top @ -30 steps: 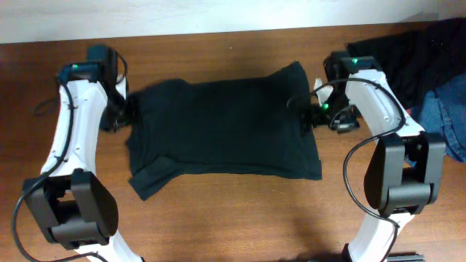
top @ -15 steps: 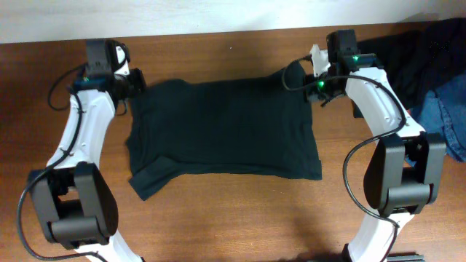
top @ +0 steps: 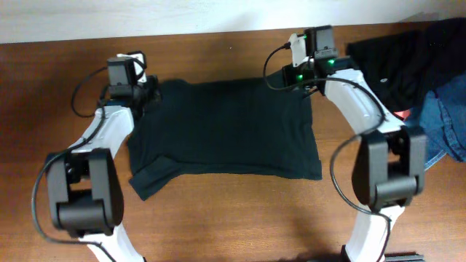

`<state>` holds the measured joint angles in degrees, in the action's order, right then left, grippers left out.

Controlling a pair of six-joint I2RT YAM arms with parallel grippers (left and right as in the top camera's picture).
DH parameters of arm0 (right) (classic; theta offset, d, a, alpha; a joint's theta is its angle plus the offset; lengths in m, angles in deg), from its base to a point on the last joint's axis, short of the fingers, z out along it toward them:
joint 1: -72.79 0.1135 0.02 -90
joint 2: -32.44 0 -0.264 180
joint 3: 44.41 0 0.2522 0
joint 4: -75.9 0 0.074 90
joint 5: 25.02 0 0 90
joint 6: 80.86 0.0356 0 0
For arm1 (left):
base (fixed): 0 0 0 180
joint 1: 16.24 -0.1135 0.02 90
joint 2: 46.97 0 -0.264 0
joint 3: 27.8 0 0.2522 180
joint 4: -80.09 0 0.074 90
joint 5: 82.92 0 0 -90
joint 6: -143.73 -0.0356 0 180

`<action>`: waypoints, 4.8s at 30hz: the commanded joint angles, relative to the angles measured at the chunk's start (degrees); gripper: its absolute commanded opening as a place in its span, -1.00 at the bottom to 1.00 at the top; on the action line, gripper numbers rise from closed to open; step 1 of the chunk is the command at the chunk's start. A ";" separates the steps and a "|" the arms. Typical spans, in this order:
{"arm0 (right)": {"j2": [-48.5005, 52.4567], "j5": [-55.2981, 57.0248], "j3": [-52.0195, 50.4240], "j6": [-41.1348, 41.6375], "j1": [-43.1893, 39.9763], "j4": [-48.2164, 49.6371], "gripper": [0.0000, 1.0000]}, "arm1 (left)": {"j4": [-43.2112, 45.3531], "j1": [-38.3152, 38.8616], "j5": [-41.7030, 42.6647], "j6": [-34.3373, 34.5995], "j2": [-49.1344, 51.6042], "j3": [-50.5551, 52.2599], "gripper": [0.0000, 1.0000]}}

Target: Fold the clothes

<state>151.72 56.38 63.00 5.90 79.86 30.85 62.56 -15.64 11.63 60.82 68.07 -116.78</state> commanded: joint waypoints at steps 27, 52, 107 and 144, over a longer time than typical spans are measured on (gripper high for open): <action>10.75 1.79 0.11 2.29 0.04 8.11 -0.92 | 13.11 -0.31 -4.68 -11.96 11.80 0.55 -0.99; 6.80 1.31 3.06 7.56 -0.02 5.51 -0.58 | -30.47 -1.73 -4.72 -9.84 5.73 -36.98 -0.89; 0.33 -5.40 -21.97 10.10 3.37 -13.05 -0.90 | -61.51 4.61 3.21 1.07 -10.51 -3.37 -0.99; -8.13 7.39 -18.18 17.86 3.30 -31.91 -0.92 | -58.18 4.61 2.51 1.25 -15.65 -3.28 -0.88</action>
<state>144.97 61.15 45.34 21.48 83.01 -0.34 3.68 -10.85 14.19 61.63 53.41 -120.08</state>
